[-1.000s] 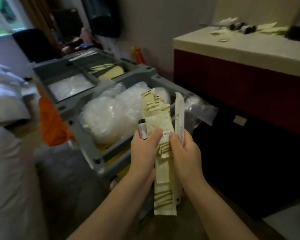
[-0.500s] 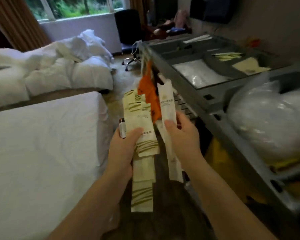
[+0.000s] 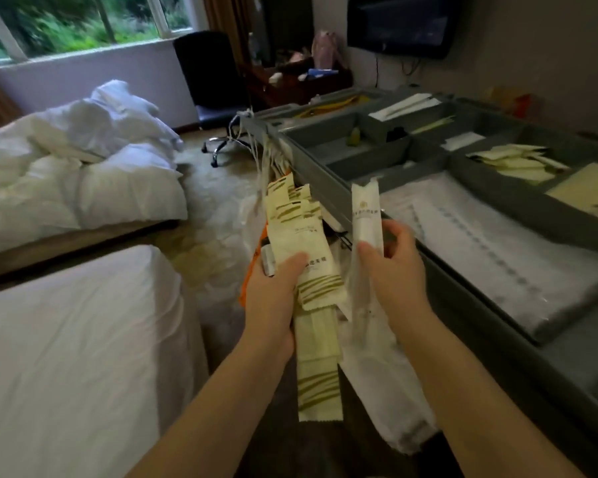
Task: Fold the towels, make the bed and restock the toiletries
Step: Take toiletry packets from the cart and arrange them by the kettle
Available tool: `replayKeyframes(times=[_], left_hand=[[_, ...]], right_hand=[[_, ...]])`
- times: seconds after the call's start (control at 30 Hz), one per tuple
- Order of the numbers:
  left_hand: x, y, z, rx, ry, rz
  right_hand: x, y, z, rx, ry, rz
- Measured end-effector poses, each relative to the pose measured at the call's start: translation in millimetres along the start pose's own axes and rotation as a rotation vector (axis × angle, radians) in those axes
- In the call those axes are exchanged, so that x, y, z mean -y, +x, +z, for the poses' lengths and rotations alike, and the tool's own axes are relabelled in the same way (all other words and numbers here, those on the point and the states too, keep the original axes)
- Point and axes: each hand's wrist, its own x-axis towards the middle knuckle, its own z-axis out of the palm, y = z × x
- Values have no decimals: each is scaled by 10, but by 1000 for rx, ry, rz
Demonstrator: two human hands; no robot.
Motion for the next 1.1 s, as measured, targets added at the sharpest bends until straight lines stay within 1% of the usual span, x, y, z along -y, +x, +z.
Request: replayKeyframes(times=[0.13,0.27,0.33,0.4,0.5,0.6,0.7,0.77,0.87,1.03,1.1], left_hand=[[-608,971,-13,-49,62,14],[-916,1873,-24,-56,63,-6],[-987,2432,42,-28,66,-36],[-1028,2988,182,31,92,-72],[-1138,3779,574,213,162,-109],[-1318,4368,1048,411,252,-143],[-1420,4774,1505,601,326,-134],[-1418,4947,1762,695,335,-140],[-1320,5163,2062,763,404,-159],[-1194,5538,2491,773,409,-212],[-1148,5669,2607,767,407,-243]], right_hand=[[489,931,743,73,45,-84],[727,1620,1215,94,8,-139],[758,2021,1362,47,-8,-146],[741,2419,1444,-46,-11,-130],[713,2997,1486,-262,-28,-89],[745,3439,1478,-486,6,2],[786,3761,1380,-621,-16,47],[793,3970,1212,-719,-11,57],[801,4345,848,-827,-64,62],[672,5219,306,-808,-315,155],[597,5475,235,-827,-455,234]])
